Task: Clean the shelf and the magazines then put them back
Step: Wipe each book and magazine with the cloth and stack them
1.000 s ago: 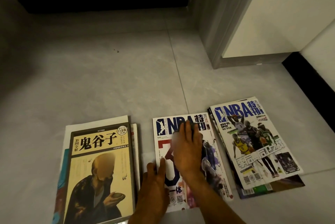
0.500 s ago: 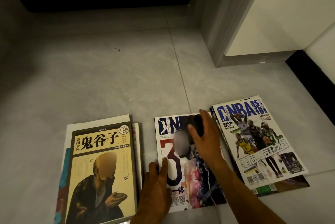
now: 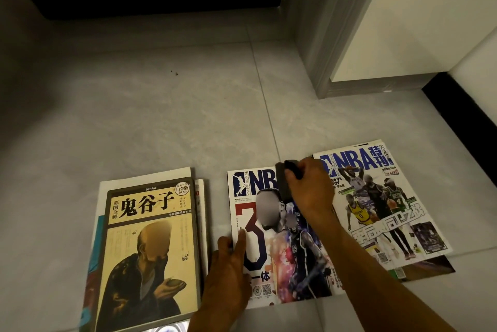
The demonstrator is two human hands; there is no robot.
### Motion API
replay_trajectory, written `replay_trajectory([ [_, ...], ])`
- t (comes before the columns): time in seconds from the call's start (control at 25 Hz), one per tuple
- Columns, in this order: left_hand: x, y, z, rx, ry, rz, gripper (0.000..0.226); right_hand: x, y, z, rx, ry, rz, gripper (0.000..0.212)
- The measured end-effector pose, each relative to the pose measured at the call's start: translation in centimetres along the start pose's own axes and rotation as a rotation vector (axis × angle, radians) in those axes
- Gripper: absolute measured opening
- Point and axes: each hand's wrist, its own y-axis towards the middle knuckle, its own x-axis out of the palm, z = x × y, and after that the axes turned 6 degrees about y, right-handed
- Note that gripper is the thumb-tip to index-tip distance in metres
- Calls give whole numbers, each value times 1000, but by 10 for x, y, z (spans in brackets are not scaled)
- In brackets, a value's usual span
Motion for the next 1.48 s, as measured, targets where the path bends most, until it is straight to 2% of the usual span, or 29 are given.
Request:
replay_trajectory([
  [0.08,1,1,0,-2,27,-5,92,19,-17,1,-189,-210,-6,36],
  [0.16,1,1,2,-1,33,-9,93,26,-24,10,-347,-327,31,31],
  [0.24,2,1,2,-5,22,0,92,23,-18,17,-326,-264,-90,44],
  [0.32,3,1,-1,-15,13,8,91,25,-15,22,-218,-185,-213,67],
  [0.4,4,1,-2,-17,12,5,92,36,-29,13,-222,-312,-249,93],
  [0.44,4,0,-2,-11,3,-2,92,47,-41,9,-258,-342,-243,98],
  [0.52,3,0,0,-11,-54,-9,91,60,-63,2,-399,-358,-196,93],
  [0.6,4,0,-1,-12,-82,1,88,50,-63,9,-556,-390,-251,93],
  [0.64,4,0,-1,-8,-53,7,89,40,-54,20,-566,-412,-308,95],
  [0.72,5,0,-4,10,-19,14,93,21,-31,45,-461,-493,-296,96],
  [0.8,5,1,-5,16,-41,18,93,13,-14,56,-280,-429,-171,97],
  [0.92,6,2,-6,6,-33,18,90,34,-29,33,-265,-221,-94,90],
  [1.04,8,1,-4,7,-107,17,90,51,-82,17,-491,-55,-224,70],
  [1.12,7,0,-4,14,-108,14,91,44,-100,18,-673,-139,-342,73],
  [1.16,7,1,-4,15,-92,19,91,36,-89,25,-696,-206,-405,74],
  [1.2,8,1,-5,13,-82,26,90,30,-73,29,-649,-317,-455,72],
  [1.24,7,2,-6,14,-74,29,90,28,-55,32,-611,-378,-400,72],
  [1.32,8,2,-8,19,-53,15,91,28,-26,28,-543,-396,-154,76],
  [1.36,8,2,-8,18,-42,6,91,32,-20,22,-480,-387,-103,74],
  [1.48,9,4,-8,26,-29,22,90,45,-33,4,-385,-351,-135,79],
])
